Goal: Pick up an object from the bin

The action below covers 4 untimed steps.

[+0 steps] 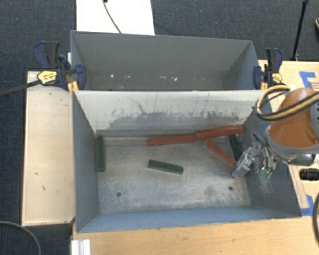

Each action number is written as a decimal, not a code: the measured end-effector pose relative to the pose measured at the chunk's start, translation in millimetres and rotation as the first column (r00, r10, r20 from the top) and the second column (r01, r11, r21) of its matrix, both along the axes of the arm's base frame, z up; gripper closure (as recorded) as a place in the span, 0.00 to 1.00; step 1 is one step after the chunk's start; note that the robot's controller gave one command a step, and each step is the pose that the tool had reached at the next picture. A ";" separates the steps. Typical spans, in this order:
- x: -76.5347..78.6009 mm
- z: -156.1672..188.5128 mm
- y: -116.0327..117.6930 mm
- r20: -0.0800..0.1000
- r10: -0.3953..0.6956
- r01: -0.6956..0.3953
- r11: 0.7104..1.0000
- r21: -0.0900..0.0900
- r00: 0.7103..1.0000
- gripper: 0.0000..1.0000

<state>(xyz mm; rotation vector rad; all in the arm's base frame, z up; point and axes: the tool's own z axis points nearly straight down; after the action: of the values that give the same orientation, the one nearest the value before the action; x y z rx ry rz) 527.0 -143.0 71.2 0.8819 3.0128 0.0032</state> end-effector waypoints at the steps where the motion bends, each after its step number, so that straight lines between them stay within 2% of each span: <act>1: -10.0 88.2 9.7 0.007 0.000 0.000 1.000 -0.003 1.000 1.00; 2: -11.3 83.5 9.5 0.000 0.001 -0.001 1.000 -0.002 1.000 0.00; 3: -28.8 -0.6 39.8 -0.008 -0.182 0.182 0.983 -0.001 0.983 0.00; 4: -28.4 -0.5 -5.6 0.003 0.004 -0.004 1.000 0.002 1.000 0.00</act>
Offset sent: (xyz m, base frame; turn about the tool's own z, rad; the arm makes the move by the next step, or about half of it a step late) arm -0.0119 0.0098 0.0831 0.0038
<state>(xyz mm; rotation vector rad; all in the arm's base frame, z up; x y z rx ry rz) 498.7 -148.7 70.7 0.8758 3.0118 0.0081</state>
